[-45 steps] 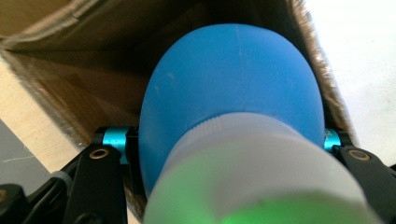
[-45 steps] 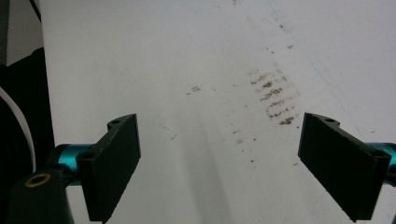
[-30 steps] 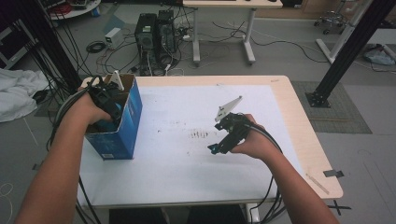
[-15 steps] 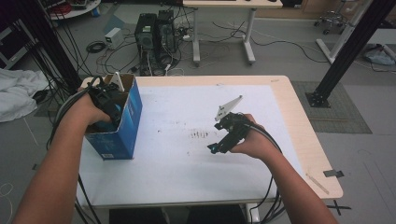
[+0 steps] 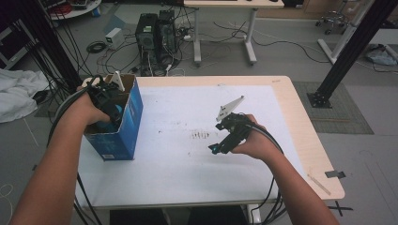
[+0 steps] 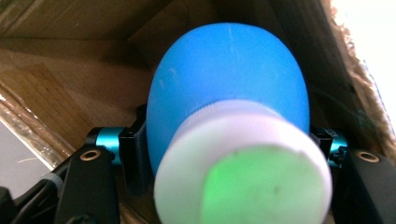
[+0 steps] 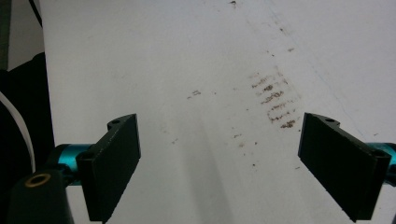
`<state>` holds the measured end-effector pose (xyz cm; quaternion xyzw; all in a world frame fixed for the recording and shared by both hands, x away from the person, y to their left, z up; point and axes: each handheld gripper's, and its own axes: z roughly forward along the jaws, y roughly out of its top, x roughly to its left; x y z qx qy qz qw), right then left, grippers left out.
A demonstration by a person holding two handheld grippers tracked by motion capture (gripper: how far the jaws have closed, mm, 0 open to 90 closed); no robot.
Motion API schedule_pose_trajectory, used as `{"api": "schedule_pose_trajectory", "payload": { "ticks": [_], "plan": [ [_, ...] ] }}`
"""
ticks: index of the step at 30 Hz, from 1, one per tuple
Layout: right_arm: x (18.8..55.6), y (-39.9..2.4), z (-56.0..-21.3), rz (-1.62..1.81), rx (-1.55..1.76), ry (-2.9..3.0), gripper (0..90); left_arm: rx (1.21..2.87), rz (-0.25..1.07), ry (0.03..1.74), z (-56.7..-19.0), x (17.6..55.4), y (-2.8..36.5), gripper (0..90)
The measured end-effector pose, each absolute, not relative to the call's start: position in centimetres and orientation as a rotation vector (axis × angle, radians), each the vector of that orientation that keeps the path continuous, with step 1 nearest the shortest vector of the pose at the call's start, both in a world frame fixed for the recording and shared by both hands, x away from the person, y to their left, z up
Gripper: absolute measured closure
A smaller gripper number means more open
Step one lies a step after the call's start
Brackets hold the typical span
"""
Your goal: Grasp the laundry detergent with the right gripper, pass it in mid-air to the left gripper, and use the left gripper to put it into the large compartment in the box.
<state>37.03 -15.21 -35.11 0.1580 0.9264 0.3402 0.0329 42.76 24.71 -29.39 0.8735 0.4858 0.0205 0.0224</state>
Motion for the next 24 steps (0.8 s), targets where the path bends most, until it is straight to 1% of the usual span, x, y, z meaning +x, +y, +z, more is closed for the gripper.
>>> {"api": "schedule_pose_trajectory", "payload": {
  "ticks": [4,9,11,24],
  "plan": [
    [37.0,-15.2,-35.1,1.048,0.484,2.849,12.3,2.707,0.052,1.494,-29.2,42.7,24.8,36.0],
    [37.1,-15.2,-35.0,1.045,0.490,2.849,12.3,2.713,0.069,1.484,-28.6,42.5,24.7,35.1],
    [37.1,-15.2,-34.9,1.051,0.488,2.847,12.3,2.716,0.071,1.483,-28.1,42.4,24.7,30.9],
    [37.3,-14.9,-34.6,1.054,0.483,2.844,12.3,2.740,0.097,1.437,-25.5,41.8,24.6,30.2]
  ]
}}
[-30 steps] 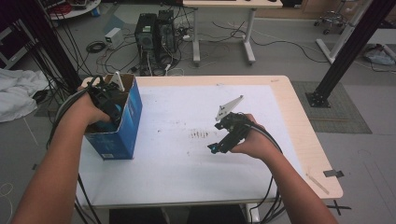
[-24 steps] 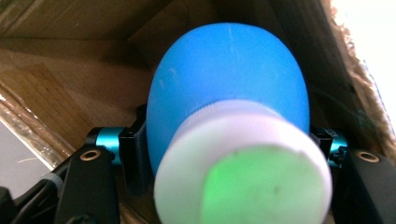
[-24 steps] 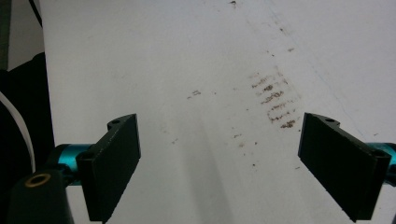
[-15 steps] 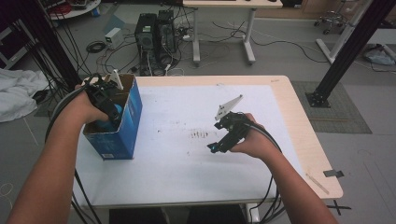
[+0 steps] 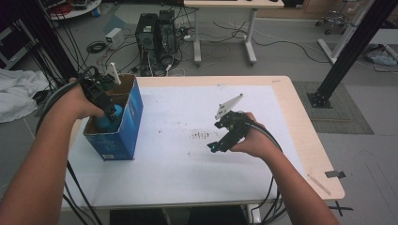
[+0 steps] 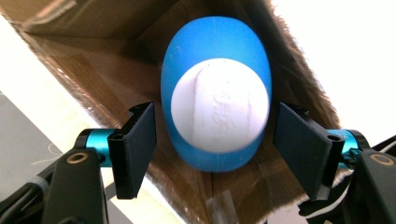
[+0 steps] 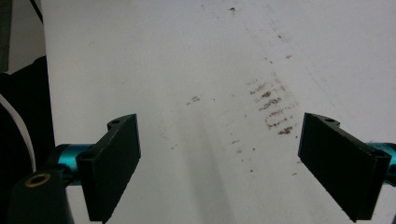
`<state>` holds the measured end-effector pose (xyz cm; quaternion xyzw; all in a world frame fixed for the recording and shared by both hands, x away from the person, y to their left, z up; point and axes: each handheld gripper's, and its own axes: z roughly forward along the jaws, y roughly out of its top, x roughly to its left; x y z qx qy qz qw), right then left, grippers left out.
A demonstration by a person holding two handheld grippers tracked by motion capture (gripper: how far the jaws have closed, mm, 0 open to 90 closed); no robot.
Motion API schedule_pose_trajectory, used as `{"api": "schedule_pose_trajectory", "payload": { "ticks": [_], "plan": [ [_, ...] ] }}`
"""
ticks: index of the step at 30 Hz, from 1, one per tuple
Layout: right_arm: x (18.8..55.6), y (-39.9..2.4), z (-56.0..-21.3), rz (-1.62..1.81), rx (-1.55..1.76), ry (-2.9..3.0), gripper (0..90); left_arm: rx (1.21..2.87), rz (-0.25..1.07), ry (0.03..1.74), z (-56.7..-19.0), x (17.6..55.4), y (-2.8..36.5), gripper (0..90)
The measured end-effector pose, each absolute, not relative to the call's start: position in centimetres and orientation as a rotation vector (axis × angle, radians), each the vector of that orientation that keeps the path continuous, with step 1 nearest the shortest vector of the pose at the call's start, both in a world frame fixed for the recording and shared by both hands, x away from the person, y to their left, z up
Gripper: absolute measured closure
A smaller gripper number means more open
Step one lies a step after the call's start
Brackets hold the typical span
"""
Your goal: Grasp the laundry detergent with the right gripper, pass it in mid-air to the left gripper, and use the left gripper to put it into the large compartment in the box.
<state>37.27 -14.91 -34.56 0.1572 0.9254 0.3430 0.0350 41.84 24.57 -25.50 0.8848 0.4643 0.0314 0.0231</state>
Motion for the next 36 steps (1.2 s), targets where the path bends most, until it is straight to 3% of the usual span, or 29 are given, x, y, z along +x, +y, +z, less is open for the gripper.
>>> {"api": "schedule_pose_trajectory", "payload": {
  "ticks": [10,19,36],
  "plan": [
    [37.4,-15.2,-34.0,1.070,0.489,2.829,12.3,2.740,0.127,1.349,-22.4,41.3,23.9,25.1],
    [37.8,-15.1,-33.0,1.004,0.494,2.862,12.3,2.760,0.086,1.139,-20.4,40.4,21.7,21.0],
    [38.4,-14.9,-30.5,0.907,0.442,2.873,12.3,2.915,0.044,0.831,-22.0,40.3,16.3,16.7]
  ]
}}
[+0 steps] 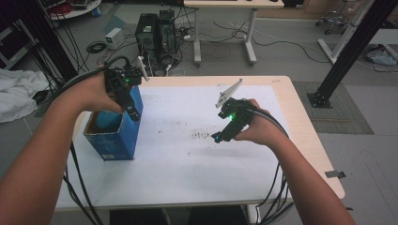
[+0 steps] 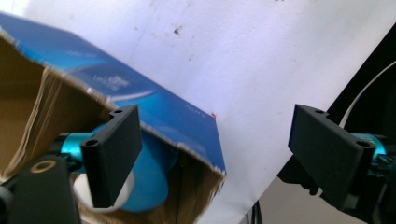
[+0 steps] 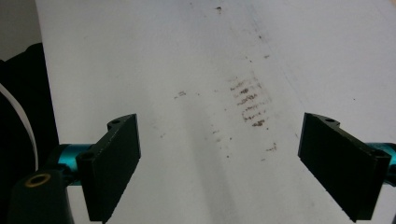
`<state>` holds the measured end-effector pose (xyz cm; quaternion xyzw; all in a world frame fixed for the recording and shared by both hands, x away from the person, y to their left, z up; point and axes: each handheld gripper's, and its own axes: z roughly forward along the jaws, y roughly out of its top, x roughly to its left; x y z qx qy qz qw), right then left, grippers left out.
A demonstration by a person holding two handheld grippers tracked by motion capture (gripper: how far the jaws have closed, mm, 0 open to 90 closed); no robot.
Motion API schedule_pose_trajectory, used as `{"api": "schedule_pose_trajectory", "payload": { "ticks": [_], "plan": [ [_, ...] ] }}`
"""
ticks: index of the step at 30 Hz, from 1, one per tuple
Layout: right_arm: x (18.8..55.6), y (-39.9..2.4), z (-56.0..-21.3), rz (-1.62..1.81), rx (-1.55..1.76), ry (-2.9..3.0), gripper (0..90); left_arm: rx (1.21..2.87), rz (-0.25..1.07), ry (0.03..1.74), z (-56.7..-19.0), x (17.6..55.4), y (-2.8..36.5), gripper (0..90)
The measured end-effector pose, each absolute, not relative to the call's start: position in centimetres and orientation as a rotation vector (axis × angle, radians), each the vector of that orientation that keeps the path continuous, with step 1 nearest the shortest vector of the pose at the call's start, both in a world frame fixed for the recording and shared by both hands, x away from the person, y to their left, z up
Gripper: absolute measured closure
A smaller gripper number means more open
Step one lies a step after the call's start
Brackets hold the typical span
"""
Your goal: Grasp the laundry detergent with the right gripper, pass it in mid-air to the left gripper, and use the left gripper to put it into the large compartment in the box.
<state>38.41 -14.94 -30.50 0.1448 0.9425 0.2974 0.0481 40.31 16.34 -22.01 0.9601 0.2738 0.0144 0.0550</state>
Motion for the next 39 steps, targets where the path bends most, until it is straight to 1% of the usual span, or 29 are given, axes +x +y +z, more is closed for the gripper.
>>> {"api": "schedule_pose_trajectory", "payload": {
  "ticks": [1,2,9,10,11,15,16,21,22,25,26,30,34,39],
  "plan": [
    [38.4,-15.0,-30.4,0.894,0.449,2.878,12.3,2.915,0.044,0.831,-22.0,40.3,16.3,16.7],
    [38.4,-15.0,-30.4,0.894,0.449,2.878,12.3,2.943,0.034,0.773,-22.6,40.4,15.4,16.7],
    [39.0,-15.1,-29.7,0.746,0.412,2.931,12.3,2.961,0.012,0.684,-23.7,40.7,14.2,16.1],
    [39.1,-15.1,-29.7,0.733,0.412,2.937,12.3,2.966,0.006,0.676,-23.9,40.7,14.1,15.7],
    [39.2,-15.0,-29.8,0.717,0.405,2.946,12.3,2.973,0.003,0.663,-24.1,40.7,13.9,13.1],
    [39.5,-14.9,-30.1,0.669,0.393,2.966,12.2,2.986,-0.014,0.627,-24.6,40.6,13.4,13.1],
    [39.6,-14.8,-30.2,0.657,0.394,2.973,12.3,2.994,-0.025,0.597,-24.9,40.6,13.1,13.1],
    [40.1,-14.4,-31.1,0.568,0.385,3.013,12.3,3.011,-0.045,0.570,-26.0,40.8,12.4,12.9],
    [40.2,-14.4,-31.2,0.556,0.386,3.018,12.2,3.010,-0.050,0.566,-26.2,40.8,12.3,10.2],
    [40.3,-14.1,-31.4,0.551,0.381,3.024,12.3,3.026,-0.074,0.544,-26.9,41.0,11.8,9.9],
    [40.3,-14.0,-31.4,0.550,0.382,3.029,12.3,3.030,-0.073,0.537,-27.1,41.0,11.7,8.4],
    [40.5,-13.8,-31.5,0.534,0.374,3.034,12.2,3.037,-0.080,0.516,-27.6,41.1,11.3,8.2],
    [40.7,-13.4,-31.7,0.519,0.371,3.043,12.3,3.053,-0.095,0.451,-28.8,41.1,10.7,8.2],
    [40.8,-13.3,-31.7,0.514,0.371,3.046,12.3,3.052,-0.097,0.437,-29.2,41.3,10.5,6.4]
  ]
}}
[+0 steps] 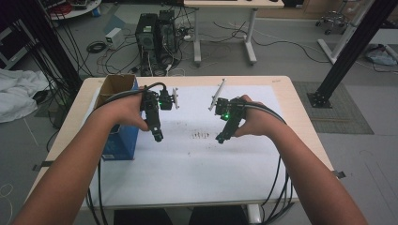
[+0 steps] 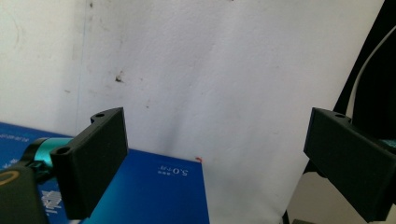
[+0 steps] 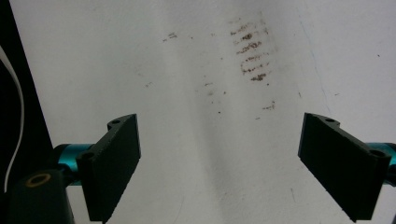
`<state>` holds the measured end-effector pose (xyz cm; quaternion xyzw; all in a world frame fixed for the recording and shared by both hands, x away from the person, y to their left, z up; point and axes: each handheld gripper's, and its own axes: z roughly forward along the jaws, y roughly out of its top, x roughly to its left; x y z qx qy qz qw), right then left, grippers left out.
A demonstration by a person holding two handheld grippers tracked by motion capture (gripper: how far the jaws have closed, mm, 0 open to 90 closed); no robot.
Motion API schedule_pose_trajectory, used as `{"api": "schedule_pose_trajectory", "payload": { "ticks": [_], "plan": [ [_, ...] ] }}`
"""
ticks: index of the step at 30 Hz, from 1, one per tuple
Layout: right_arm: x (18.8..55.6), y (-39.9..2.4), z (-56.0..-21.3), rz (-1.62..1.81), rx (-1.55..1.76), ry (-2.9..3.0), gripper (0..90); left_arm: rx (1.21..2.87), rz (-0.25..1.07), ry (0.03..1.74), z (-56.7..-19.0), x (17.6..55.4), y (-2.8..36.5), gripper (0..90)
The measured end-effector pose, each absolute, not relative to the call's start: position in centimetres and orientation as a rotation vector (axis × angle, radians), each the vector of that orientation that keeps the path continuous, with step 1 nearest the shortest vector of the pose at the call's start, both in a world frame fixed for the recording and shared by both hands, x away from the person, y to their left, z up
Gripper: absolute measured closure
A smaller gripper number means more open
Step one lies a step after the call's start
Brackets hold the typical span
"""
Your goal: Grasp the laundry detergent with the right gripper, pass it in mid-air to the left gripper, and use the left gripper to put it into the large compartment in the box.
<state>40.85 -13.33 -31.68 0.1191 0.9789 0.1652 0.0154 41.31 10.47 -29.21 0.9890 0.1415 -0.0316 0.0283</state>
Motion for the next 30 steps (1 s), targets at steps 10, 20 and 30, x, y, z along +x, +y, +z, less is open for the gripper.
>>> {"api": "schedule_pose_trajectory", "payload": {
  "ticks": [10,20,30],
  "plan": [
    [40.96,-13.57,-31.39,0.505,0.386,3.033,12.3,3.051,-0.097,0.418,-29.15,41.40,10.72,6.4],
    [40.88,-13.98,-31.24,0.502,0.394,3.025,12.3,3.044,-0.094,0.405,-29.03,41.35,10.31,6.4],
    [40.87,-14.23,-31.16,0.509,0.406,3.018,12.3,3.043,-0.095,0.400,-29.01,41.36,10.10,6.4]
  ]
}}
